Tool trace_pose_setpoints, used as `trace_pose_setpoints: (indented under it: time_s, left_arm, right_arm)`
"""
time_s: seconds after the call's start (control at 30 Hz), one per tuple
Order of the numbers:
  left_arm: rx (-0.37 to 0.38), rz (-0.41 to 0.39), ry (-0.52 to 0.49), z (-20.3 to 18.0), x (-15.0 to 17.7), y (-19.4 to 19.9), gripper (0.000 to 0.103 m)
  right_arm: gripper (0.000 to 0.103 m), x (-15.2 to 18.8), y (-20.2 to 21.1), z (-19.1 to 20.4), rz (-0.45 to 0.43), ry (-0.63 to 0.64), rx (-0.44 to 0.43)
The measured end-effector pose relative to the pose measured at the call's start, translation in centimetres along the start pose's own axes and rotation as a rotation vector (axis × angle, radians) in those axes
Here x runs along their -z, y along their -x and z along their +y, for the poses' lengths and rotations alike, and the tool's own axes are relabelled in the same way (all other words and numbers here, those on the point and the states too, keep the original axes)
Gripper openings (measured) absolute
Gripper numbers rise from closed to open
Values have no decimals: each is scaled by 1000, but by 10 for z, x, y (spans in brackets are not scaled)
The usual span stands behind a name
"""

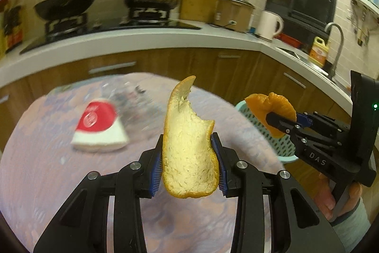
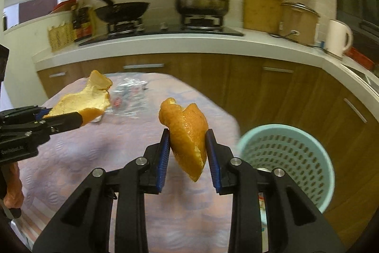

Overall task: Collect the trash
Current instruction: 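Carry crust and orange peel over the teal basket and open both tools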

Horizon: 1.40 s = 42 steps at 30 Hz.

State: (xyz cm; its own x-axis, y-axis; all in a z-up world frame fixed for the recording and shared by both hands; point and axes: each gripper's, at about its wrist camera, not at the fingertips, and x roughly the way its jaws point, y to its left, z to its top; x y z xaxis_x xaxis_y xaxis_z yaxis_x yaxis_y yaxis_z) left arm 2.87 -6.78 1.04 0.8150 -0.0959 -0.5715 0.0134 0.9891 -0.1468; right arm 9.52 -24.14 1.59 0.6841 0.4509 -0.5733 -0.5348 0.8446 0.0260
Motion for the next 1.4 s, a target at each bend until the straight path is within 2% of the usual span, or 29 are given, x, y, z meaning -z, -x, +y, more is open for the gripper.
trace_pose_setpoints:
  time_s: [0.33, 0.53, 0.67, 0.77, 0.9, 1.03, 1.13, 1.2, 1.23, 1.4]
  left_arm:
    - [90, 43, -121, -69, -33, -57, 36]
    - [135, 103, -210, -113, -32, -104, 36]
    - [164, 135, -235, -136, -31, -133, 36]
    - [177, 162, -243, -151, -28, -154, 36]
    - [206, 216, -194, -155, -25, -180, 37]
    - [225, 263, -155, -153, -25, -197, 48]
    - [222, 258, -146, -150, -25, -197, 52]
    - [225, 256, -142, -148, -26, -195, 56]
    - [228, 256, -134, -145, -27, -195, 60]
    - [220, 232, -103, -136, -34, -185, 60]
  right_arm:
    - [27, 4, 1, -79, -3, -111, 118]
    - [27, 14, -8, -121, 22, -176, 181]
    - [27, 26, -18, -150, 57, -242, 213]
    - [27, 34, -35, -174, 131, -335, 232]
    - [27, 46, -57, -193, 217, -388, 271]
    - [32, 53, -72, -203, 267, -438, 261]
    - [32, 54, -78, -207, 274, -461, 254]
    - [40, 56, -79, -210, 275, -481, 239]
    - [47, 57, -78, -211, 270, -492, 236]
    - [48, 53, -65, -212, 246, -501, 240]
